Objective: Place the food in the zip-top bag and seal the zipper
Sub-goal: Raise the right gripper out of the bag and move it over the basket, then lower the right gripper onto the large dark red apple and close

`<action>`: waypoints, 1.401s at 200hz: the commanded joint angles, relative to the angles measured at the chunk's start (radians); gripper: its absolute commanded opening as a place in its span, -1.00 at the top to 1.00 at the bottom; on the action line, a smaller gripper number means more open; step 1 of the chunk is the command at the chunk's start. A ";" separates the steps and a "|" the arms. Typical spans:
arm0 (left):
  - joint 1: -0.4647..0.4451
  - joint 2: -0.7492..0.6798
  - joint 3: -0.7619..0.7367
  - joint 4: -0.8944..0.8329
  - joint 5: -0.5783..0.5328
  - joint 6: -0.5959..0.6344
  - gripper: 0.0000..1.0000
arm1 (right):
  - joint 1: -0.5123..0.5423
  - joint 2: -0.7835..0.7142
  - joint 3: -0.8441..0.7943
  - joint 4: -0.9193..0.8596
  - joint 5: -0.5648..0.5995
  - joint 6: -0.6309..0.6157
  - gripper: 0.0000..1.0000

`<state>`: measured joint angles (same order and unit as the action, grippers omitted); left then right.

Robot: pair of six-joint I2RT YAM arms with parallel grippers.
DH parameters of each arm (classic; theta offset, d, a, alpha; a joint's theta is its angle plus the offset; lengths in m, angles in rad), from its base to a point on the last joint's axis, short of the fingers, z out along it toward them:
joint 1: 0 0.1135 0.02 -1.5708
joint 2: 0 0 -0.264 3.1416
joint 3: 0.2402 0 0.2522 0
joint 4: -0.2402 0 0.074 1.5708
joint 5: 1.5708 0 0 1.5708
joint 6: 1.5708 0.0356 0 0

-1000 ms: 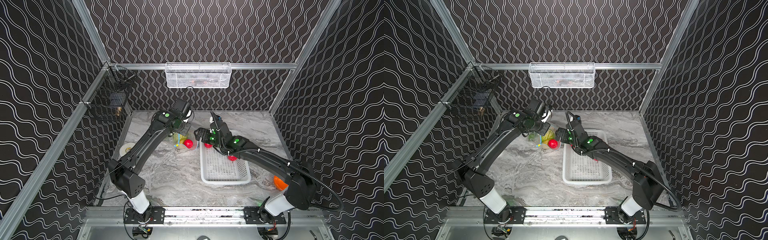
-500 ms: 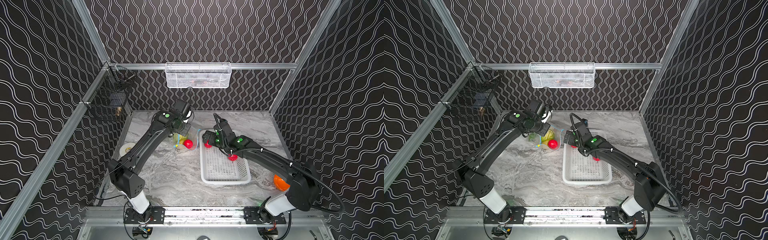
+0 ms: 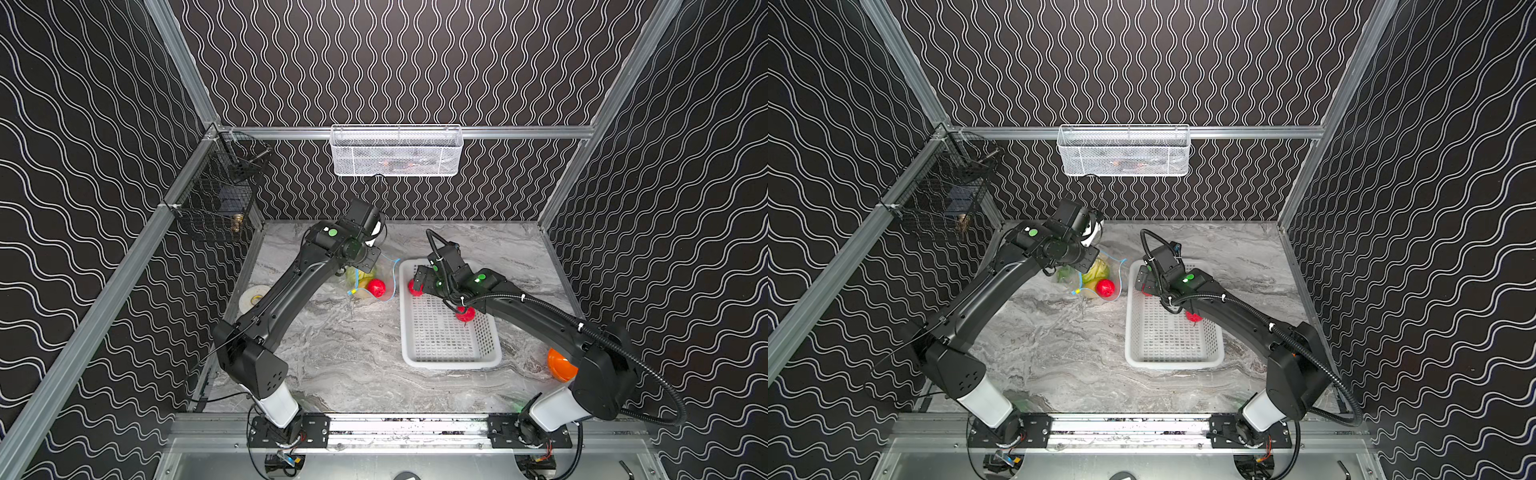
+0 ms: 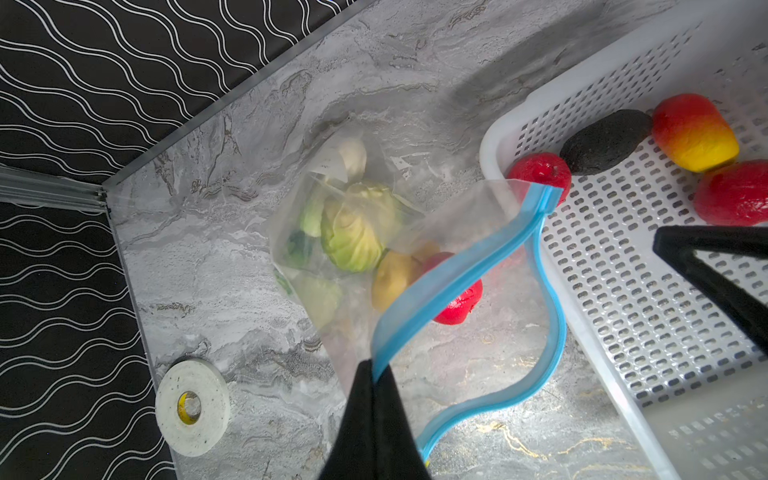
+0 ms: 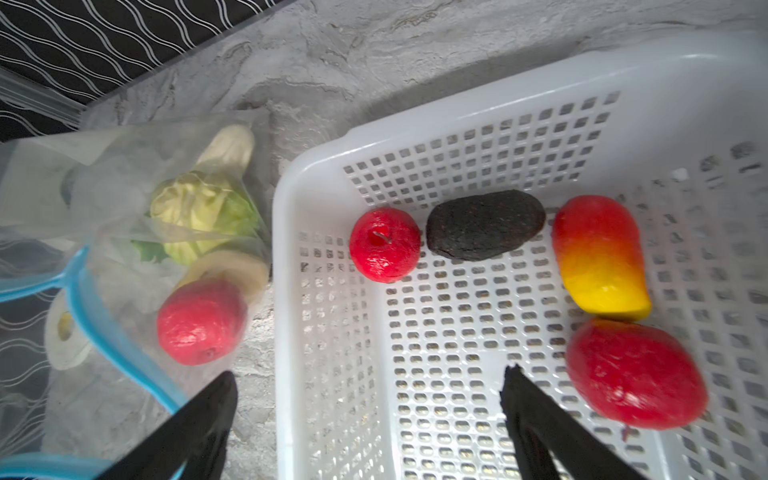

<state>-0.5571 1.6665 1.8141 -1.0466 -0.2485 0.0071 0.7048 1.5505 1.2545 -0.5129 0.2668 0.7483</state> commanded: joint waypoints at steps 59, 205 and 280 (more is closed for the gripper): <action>0.008 -0.003 -0.006 0.019 -0.021 0.010 1.00 | -0.004 -0.001 0.011 -0.139 0.110 0.010 -0.98; 0.015 -0.016 -0.012 0.023 0.003 0.008 1.00 | -0.030 0.061 -0.012 -0.307 0.173 0.059 -0.98; 0.017 -0.020 -0.025 0.030 -0.002 0.011 1.00 | -0.037 0.042 -0.072 -0.310 0.206 0.082 -0.98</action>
<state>-0.5442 1.6558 1.7908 -1.0332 -0.2520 0.0071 0.6712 1.6093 1.2003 -0.8043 0.4324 0.8013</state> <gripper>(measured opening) 0.048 0.990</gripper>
